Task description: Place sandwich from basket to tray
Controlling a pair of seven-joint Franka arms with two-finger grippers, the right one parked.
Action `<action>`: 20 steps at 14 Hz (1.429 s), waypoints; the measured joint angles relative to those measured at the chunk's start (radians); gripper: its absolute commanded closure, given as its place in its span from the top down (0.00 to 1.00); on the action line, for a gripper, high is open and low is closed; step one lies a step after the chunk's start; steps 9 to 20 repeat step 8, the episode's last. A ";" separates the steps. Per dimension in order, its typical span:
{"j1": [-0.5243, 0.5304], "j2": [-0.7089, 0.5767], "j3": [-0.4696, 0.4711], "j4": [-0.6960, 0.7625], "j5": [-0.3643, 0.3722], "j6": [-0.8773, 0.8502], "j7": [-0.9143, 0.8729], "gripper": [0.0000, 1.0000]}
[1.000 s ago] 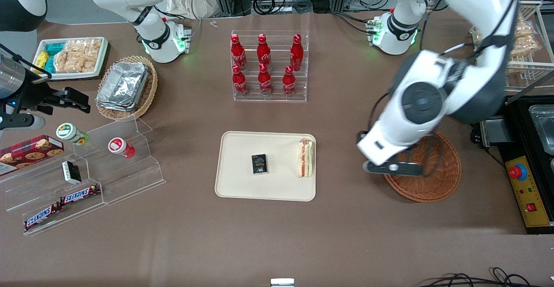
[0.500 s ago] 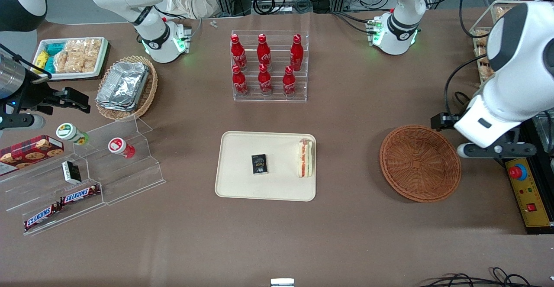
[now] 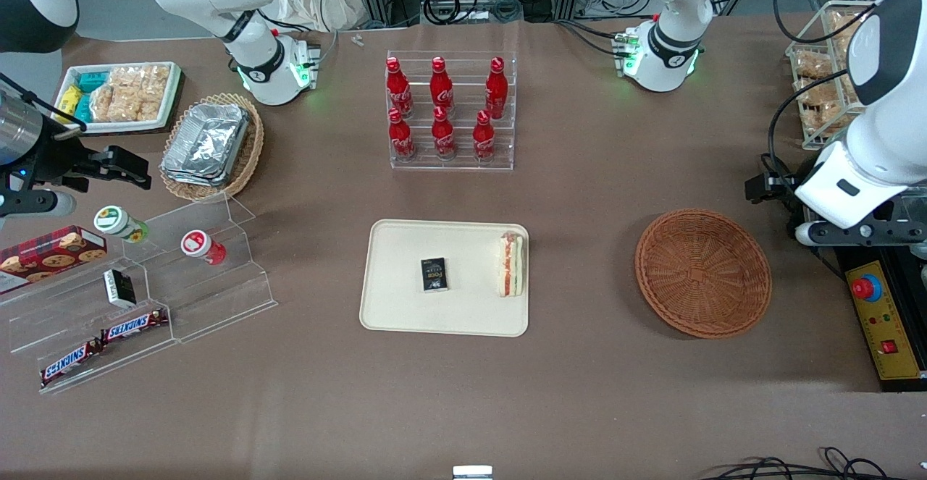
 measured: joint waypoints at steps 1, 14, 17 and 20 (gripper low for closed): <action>-0.005 -0.013 0.014 -0.015 -0.007 0.003 0.009 1.00; -0.334 -0.064 0.424 -0.049 -0.077 0.004 0.091 1.00; -0.334 -0.064 0.424 -0.049 -0.077 0.004 0.091 1.00; -0.334 -0.064 0.424 -0.049 -0.077 0.004 0.091 1.00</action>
